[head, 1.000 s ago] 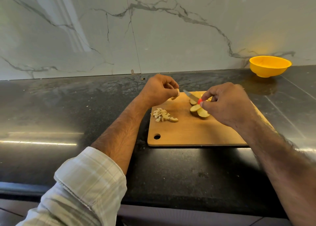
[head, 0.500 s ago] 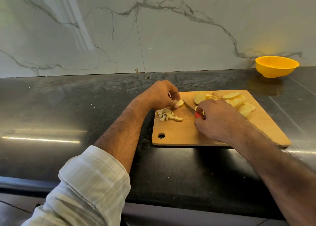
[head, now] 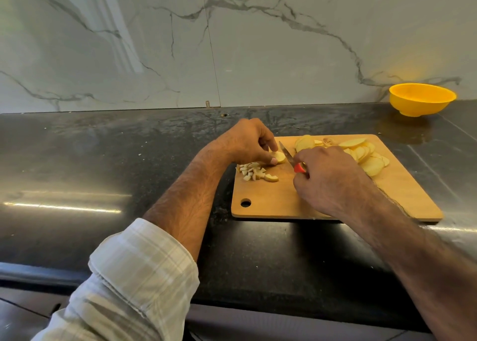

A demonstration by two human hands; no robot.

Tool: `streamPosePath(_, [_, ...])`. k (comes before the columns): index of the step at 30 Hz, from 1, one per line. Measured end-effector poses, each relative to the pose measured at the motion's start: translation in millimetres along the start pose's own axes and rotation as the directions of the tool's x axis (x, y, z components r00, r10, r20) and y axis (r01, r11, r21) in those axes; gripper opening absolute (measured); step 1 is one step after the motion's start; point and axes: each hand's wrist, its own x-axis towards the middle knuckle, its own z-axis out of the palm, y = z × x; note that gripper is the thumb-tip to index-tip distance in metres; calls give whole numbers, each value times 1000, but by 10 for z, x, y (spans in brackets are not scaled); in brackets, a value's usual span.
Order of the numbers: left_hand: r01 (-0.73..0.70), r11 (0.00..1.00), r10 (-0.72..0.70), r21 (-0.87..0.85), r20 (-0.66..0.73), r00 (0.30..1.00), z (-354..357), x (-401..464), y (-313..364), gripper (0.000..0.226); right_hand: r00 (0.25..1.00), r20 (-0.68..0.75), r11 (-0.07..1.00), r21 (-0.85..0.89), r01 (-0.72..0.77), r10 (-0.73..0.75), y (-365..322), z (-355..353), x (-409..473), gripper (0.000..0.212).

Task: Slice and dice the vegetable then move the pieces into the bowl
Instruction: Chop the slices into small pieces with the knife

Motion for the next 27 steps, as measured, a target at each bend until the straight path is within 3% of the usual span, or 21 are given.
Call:
streamPosePath(6, [-10,993,5,115,37,999,35,-6,44,37,998,24,997,-53,-62,64,-8,-1,-9,30])
streamPosePath(13, [40,984,-41,173,1,999,58,4,72,28,998,52,997,-59,-43,47,-105,17,2,36])
streamPosePath(19, [37,995,-35,89,-30,999,24,-19,52,28,998,-51,996,-79,-29,25,-115,-20,-58,22])
streamPosePath(27, [52,998,-52,23,-3,999,36,-6,82,20,993,100,990,-135,-42,56,-195,-46,-33,34])
